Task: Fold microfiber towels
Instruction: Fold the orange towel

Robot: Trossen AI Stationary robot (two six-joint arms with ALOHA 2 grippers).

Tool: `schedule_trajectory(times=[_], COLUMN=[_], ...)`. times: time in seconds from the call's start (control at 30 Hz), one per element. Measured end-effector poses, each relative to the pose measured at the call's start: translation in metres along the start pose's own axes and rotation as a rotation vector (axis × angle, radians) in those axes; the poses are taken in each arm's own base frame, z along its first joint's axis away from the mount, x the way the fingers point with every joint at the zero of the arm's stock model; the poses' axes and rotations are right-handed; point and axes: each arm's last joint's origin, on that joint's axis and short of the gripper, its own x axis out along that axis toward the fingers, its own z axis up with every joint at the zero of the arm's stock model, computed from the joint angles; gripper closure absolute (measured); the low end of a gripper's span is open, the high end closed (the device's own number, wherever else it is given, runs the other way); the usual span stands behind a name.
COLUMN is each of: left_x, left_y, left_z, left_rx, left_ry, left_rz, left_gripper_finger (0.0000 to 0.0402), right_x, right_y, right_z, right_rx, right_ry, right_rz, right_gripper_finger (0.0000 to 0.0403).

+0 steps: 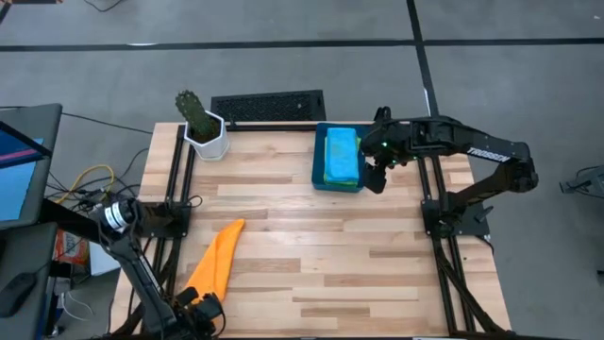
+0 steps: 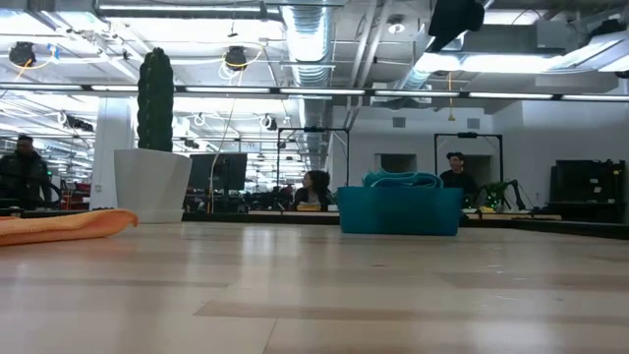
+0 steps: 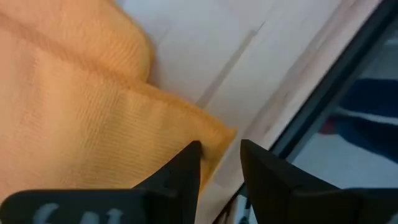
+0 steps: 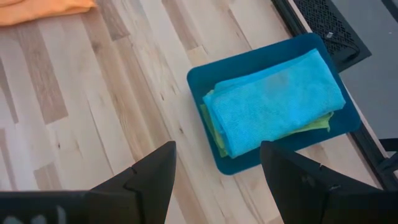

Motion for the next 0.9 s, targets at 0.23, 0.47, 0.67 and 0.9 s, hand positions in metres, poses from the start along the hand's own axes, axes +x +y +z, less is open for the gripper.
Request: schedule_trajectory(times=[0.23,0.47,0.67,0.9], left_x=[0.006,0.005,-0.003,-0.056], left_y=[0.006,0.012,0.004,-0.014], left_z=[0.005,0.006,0.009,0.021], left_rx=[-0.032,-0.051,-0.097,-0.172], left_ry=[0.004,0.006,0.037,-0.04], left_rz=[0.09,0.152,0.123,0.054], left_gripper_finger=[0.0294,0.0317,0.0393,0.04], right_x=[0.0,0.0,-0.001,-0.002], right_y=[0.0,0.0,0.006,0.026], right_z=[0.001,0.001,0.001,0.014], right_rx=[0.003,0.002,-0.011,-0.047], right_ry=[-0.008,-0.013,-0.015,-0.169], right_rz=[0.0,0.002,0.016,0.089], right_gripper_finger=[0.0145,0.0145,0.0145,0.0145])
